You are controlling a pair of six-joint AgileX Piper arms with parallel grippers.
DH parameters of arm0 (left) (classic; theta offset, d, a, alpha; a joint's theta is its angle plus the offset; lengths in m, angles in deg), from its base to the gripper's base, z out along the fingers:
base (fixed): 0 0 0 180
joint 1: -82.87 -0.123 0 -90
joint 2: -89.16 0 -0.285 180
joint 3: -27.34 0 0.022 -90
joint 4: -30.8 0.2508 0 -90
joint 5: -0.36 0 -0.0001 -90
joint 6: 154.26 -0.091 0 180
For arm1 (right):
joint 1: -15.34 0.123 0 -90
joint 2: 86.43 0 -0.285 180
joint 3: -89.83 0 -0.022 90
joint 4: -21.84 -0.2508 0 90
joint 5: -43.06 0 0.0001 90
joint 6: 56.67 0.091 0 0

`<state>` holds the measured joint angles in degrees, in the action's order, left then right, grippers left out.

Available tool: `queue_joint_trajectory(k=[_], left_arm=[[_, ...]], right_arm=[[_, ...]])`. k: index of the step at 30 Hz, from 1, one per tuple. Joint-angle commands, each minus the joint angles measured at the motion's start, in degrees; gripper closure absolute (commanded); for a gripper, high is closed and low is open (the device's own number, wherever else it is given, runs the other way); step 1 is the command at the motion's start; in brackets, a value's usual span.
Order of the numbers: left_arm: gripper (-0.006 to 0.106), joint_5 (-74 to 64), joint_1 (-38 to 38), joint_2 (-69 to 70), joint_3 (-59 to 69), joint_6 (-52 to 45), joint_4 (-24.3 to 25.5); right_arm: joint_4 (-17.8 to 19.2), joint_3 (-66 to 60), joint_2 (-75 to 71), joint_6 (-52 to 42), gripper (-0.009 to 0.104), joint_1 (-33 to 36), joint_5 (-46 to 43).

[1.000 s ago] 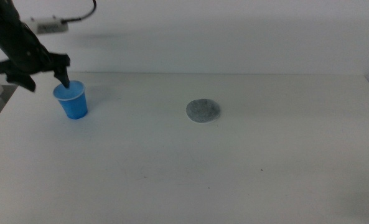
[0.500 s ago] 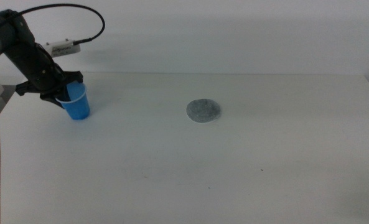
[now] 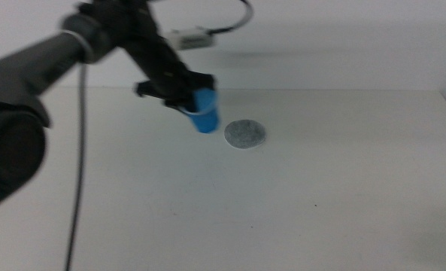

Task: Place an empty cup on a cup mat.

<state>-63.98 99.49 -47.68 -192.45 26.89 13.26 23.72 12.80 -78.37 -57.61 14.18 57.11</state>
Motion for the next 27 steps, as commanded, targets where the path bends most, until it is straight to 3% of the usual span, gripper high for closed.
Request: queue_joint_trajectory(k=[1,16,27], left_arm=[[0.102,3.86,3.22,-0.9,-0.63,2.62,0.75],[0.102,-0.89,6.99,-14.86,-21.88,6.82,1.58],[0.098,-1.22,7.21,-17.01,-23.57,6.7,2.84]], right_arm=[[0.31,-0.19,-0.28,-0.23,0.002,-0.01,-0.38],[0.31,-0.19,-0.28,-0.23,0.002,-0.01,-0.38],[0.31,-0.19,-0.28,-0.23,0.002,-0.01,-0.38]])
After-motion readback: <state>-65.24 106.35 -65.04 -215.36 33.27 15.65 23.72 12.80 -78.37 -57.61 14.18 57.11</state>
